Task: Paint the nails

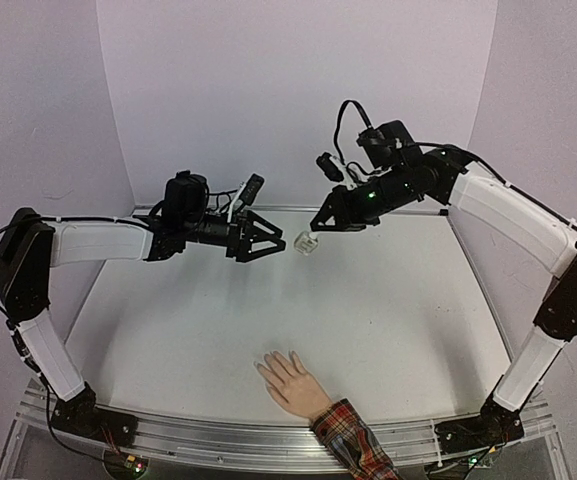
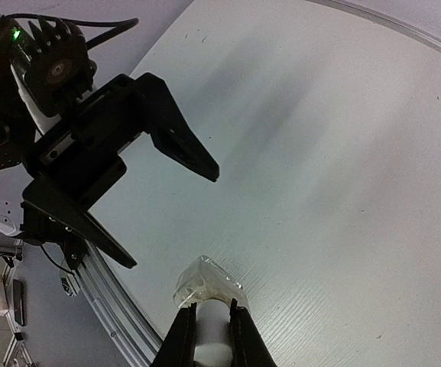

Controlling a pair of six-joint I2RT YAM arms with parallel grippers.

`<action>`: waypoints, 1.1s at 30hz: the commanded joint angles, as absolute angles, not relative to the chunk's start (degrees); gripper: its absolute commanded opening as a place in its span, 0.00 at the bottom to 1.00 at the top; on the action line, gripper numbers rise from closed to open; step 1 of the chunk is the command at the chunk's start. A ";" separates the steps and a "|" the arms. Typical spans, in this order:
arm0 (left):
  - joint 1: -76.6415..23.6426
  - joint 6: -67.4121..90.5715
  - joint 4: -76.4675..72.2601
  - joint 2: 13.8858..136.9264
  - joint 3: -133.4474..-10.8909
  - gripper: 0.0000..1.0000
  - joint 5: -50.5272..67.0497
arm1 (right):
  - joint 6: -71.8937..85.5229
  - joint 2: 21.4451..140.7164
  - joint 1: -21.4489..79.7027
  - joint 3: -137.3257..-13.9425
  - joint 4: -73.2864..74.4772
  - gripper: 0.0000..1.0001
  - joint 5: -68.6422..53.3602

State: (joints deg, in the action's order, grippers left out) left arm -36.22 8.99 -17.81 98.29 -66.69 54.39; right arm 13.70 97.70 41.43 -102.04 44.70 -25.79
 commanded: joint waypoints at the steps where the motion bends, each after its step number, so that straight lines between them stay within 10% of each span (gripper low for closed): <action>1: -37.64 2.10 -15.64 99.02 -69.79 0.73 53.62 | 14.35 100.32 42.36 -106.26 44.41 0.00 -26.94; 33: -38.14 -2.46 -18.14 98.83 -70.57 0.30 51.00 | 12.64 106.40 42.38 -112.87 44.51 0.00 -30.56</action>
